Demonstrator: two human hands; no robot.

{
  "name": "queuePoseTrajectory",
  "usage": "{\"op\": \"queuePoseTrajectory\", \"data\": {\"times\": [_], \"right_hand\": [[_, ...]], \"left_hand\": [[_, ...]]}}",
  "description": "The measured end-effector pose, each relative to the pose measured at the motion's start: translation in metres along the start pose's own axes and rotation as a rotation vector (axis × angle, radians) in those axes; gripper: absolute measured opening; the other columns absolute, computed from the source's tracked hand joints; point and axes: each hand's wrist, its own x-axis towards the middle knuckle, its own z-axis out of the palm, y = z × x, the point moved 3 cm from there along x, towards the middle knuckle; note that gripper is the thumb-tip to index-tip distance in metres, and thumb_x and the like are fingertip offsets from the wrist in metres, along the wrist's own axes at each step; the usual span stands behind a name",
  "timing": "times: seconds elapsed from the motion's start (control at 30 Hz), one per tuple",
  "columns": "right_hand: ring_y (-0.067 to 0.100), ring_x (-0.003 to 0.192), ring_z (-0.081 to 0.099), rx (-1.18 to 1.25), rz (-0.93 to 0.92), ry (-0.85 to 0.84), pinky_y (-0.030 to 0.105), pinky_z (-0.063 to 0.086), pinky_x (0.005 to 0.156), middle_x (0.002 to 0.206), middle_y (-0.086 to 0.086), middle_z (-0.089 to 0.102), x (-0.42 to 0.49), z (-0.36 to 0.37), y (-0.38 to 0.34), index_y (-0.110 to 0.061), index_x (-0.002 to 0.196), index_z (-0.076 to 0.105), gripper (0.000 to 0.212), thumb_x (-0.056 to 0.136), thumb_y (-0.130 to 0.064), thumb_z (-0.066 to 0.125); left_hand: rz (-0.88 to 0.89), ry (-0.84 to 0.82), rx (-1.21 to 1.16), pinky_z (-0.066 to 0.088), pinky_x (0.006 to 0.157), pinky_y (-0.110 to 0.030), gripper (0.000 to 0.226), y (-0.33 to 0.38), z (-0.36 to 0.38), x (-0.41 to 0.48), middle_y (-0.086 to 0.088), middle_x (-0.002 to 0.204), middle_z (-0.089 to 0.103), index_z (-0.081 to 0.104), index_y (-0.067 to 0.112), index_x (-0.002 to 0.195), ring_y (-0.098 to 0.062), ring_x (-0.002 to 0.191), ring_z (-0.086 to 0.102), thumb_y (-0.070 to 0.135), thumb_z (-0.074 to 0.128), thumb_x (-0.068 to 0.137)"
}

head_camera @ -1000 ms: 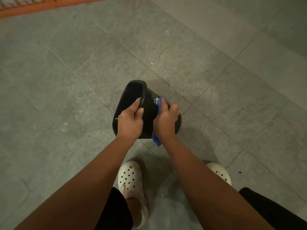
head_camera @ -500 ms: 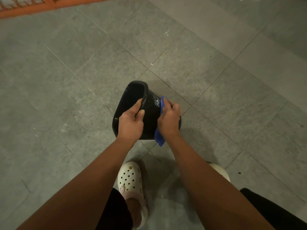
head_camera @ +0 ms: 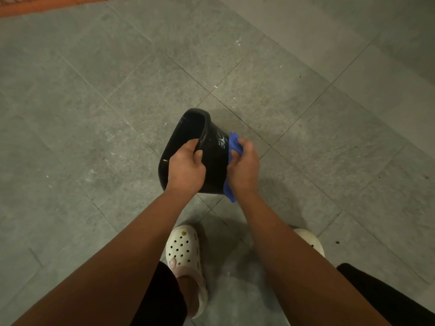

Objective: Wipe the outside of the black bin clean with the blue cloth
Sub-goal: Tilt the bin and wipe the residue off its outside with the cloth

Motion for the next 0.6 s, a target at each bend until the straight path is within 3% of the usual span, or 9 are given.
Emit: {"op": "queuePoseTrajectory", "data": {"times": [0.07, 0.13, 0.23, 0.37, 0.47, 0.6], "right_hand": [[0.019, 0.114, 0.048, 0.021, -0.001, 0.02, 0.022, 0.036, 0.097, 0.124, 0.009, 0.05, -0.004, -0.003, 0.004, -0.008, 0.12, 0.053, 0.029, 0.092, -0.012, 0.05], [0.018, 0.121, 0.043, 0.031, -0.004, 0.026, 0.02, 0.031, 0.102, 0.133, 0.009, 0.043, -0.01, -0.002, 0.005, -0.008, 0.126, 0.051, 0.034, 0.092, -0.012, 0.05], [0.02, 0.128, 0.034, 0.001, -0.047, 0.02, 0.017, 0.023, 0.103, 0.144, 0.007, 0.037, -0.023, 0.006, 0.0, -0.009, 0.136, 0.042, 0.046, 0.091, -0.006, 0.049], [0.029, 0.121, 0.037, -0.08, -0.165, -0.004, 0.032, 0.034, 0.104, 0.142, 0.009, 0.041, -0.029, 0.018, -0.016, -0.01, 0.135, 0.044, 0.049, 0.087, 0.0, 0.049], [0.03, 0.124, 0.037, -0.152, -0.247, -0.091, 0.04, 0.036, 0.106, 0.143, 0.009, 0.041, -0.016, 0.018, -0.018, -0.011, 0.137, 0.042, 0.05, 0.089, 0.001, 0.046], [0.033, 0.125, 0.031, -0.257, -0.136, -0.123, 0.041, 0.036, 0.102, 0.149, 0.009, 0.03, -0.017, 0.021, -0.007, -0.013, 0.143, 0.03, 0.054, 0.091, -0.006, 0.044]], "left_hand": [[0.037, 0.011, 0.074, 0.044, 0.092, -0.031, 0.032, 0.004, -0.001, 0.001, -0.009, 0.114, 0.059, 0.054, 0.01, 0.127, -0.022, 0.107, 0.056, 0.009, 0.044, 0.097], [0.037, 0.004, 0.071, 0.045, 0.09, -0.03, 0.034, 0.004, -0.001, 0.002, -0.008, 0.111, 0.06, 0.052, 0.012, 0.13, -0.023, 0.105, 0.058, 0.009, 0.043, 0.097], [-0.049, -0.052, -0.107, 0.053, 0.084, -0.036, 0.045, 0.001, 0.002, 0.0, 0.004, 0.094, 0.061, 0.039, 0.032, 0.143, -0.016, 0.087, 0.062, 0.018, 0.039, 0.1], [-0.053, -0.028, -0.217, 0.046, 0.1, -0.04, 0.037, -0.004, 0.004, 0.002, 0.003, 0.11, 0.065, 0.05, 0.027, 0.135, -0.011, 0.106, 0.06, 0.022, 0.036, 0.101], [-0.067, 0.015, -0.223, 0.048, 0.098, -0.04, 0.033, -0.008, 0.003, 0.002, 0.004, 0.105, 0.066, 0.055, 0.026, 0.127, -0.009, 0.101, 0.061, 0.02, 0.037, 0.1], [-0.093, 0.065, -0.211, 0.047, 0.099, -0.042, 0.034, -0.012, 0.0, 0.003, 0.004, 0.109, 0.065, 0.055, 0.027, 0.128, -0.013, 0.106, 0.06, 0.02, 0.039, 0.1]]}}
